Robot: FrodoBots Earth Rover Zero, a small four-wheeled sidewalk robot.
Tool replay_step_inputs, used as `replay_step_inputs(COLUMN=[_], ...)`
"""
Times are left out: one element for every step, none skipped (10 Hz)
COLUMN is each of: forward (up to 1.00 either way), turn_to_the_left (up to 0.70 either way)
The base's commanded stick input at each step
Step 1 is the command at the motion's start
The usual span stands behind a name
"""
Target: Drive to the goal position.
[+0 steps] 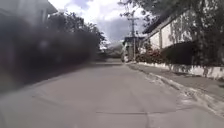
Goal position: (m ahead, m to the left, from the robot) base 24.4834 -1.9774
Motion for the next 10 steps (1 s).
replay_step_inputs(forward=[1.00, 1.00, 1.00, 1.00, 1.00, 1.00, 1.00, 1.00, 1.00, 1.00], turn_to_the_left=[0.00, 0.00, 0.00, 0.00, 0.00, 0.00, 0.00, 0.00, 0.00, 0.00])
